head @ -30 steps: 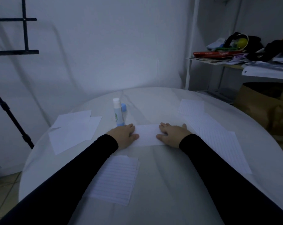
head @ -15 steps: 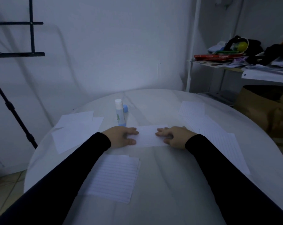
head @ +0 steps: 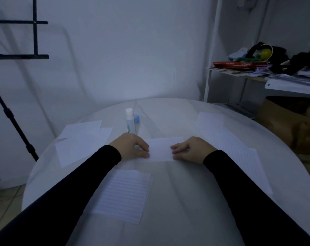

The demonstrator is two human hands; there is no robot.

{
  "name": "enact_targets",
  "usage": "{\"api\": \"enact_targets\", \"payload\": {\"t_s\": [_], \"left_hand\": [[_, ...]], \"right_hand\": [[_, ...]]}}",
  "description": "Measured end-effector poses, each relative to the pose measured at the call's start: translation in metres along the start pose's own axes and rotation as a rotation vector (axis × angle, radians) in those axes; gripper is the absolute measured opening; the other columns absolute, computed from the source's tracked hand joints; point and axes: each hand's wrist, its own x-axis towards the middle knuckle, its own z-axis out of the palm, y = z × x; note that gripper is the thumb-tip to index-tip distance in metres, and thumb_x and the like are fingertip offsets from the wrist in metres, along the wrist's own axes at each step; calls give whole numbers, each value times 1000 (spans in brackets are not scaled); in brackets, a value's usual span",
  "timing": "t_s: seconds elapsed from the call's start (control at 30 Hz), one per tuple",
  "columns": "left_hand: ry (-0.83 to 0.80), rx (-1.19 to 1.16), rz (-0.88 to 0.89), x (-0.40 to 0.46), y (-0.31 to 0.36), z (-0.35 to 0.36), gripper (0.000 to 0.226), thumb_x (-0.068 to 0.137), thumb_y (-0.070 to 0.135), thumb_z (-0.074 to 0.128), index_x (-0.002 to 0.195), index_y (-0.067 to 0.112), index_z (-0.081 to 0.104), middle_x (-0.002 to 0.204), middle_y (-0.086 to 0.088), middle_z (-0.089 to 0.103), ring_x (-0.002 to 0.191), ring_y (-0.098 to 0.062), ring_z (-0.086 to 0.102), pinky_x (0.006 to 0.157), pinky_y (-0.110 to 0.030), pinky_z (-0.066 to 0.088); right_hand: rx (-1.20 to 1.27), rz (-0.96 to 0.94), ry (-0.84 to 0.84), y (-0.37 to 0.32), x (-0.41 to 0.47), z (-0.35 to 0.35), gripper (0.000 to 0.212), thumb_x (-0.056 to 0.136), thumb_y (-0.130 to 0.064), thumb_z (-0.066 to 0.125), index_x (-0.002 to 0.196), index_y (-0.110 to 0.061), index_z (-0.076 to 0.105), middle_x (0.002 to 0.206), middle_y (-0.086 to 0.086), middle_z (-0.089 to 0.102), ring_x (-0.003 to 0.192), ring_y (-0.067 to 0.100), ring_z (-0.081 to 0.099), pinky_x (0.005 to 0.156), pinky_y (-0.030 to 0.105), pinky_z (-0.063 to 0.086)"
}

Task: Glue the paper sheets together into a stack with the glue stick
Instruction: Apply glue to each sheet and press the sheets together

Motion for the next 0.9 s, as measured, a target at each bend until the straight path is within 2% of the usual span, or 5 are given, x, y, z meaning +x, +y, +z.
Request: {"api": "enact_targets", "payload": {"t_s": [0.13, 0.23, 0.43, 0.77, 0.9], "left_hand": [[-11, 19, -50, 1, 0, -4, 29, 72, 42, 79, 98, 30, 74, 110, 16, 67, 101, -1, 58, 86, -13, 38], [4, 88, 24, 5, 10, 2, 56, 76, 50, 73, 126, 31, 58, 129, 8, 57, 114, -7, 50, 95, -16, 34], [-174, 115, -50, 11, 9, 8, 100, 70, 61, 73, 150, 31, 20, 153, 3, 33, 139, -16, 33, 113, -29, 27], [-122, -7, -27, 11, 8, 5, 102, 64, 50, 83, 147, 35, 27, 136, 2, 42, 129, -15, 37, 106, -27, 30], [10, -149, 15, 11, 10, 3, 88, 67, 30, 85, 140, 40, 38, 121, 7, 48, 99, -11, 54, 87, -19, 42]], "right_hand": [[-32, 42, 63, 3, 1, -6, 21, 73, -30, 78, 92, -20, 77, 116, -14, 67, 97, -3, 59, 84, 8, 36], [-103, 6, 140, -3, 8, 0, 42, 73, -42, 76, 109, -23, 70, 125, -9, 62, 114, 7, 55, 100, 20, 36], [-346, 54, -59, -13, 17, 18, 75, 86, -55, 51, 149, -36, 15, 158, -6, 14, 146, 18, 11, 116, 51, 11], [-311, 51, -37, -19, 15, 16, 80, 85, -52, 55, 149, -35, 10, 157, -8, 19, 143, 17, 19, 116, 54, 4], [-276, 2, 31, -16, 15, 15, 91, 81, -51, 60, 150, -34, 3, 155, -3, 19, 143, 18, 18, 115, 56, 4]]}}
